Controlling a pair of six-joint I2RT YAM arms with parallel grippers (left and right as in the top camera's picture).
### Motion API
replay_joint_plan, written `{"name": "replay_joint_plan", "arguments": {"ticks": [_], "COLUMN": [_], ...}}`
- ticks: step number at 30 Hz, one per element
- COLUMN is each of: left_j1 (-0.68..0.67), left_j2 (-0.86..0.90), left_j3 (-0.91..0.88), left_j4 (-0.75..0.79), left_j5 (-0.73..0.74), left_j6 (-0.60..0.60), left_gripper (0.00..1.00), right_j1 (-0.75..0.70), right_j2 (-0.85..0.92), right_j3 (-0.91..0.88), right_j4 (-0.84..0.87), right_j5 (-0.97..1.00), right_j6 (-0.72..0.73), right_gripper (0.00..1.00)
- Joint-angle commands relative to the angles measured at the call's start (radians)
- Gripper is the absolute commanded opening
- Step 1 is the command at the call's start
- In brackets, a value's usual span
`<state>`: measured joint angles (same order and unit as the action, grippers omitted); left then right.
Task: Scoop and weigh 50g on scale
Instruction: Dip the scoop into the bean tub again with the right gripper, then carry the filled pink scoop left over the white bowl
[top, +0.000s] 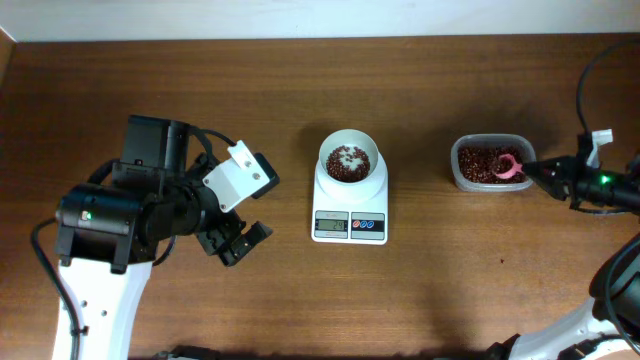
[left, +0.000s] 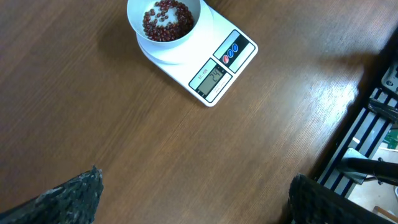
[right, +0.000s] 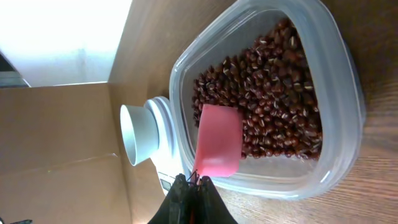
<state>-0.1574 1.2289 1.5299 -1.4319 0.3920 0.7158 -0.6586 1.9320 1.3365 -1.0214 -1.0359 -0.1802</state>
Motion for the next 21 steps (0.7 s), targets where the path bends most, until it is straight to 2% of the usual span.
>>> {"name": "replay_joint_plan", "arguments": {"ticks": [1, 14, 21], "left_j1": [0.003, 0.003, 0.003], "left_j2": [0.000, 0.000, 0.000], "left_j3": [0.009, 0.009, 0.009], "left_j4": [0.001, 0.001, 0.001], "left_j5": [0.003, 0.003, 0.003], "left_j6": [0.019, 0.019, 0.019], "left_gripper": [0.99, 0.99, 0.99], "right_j1": [-0.005, -0.001, 0.126], "right_j2": [0.006, 0.006, 0.006], "right_j3": [-0.007, -0.007, -0.007], "right_j4": [0.001, -0.013, -0.021], "right_j5": [-0.077, -0.259, -0.325], "right_j6": [-0.026, -0.026, -0.025], "right_gripper": [0.04, 0.04, 0.04]}}
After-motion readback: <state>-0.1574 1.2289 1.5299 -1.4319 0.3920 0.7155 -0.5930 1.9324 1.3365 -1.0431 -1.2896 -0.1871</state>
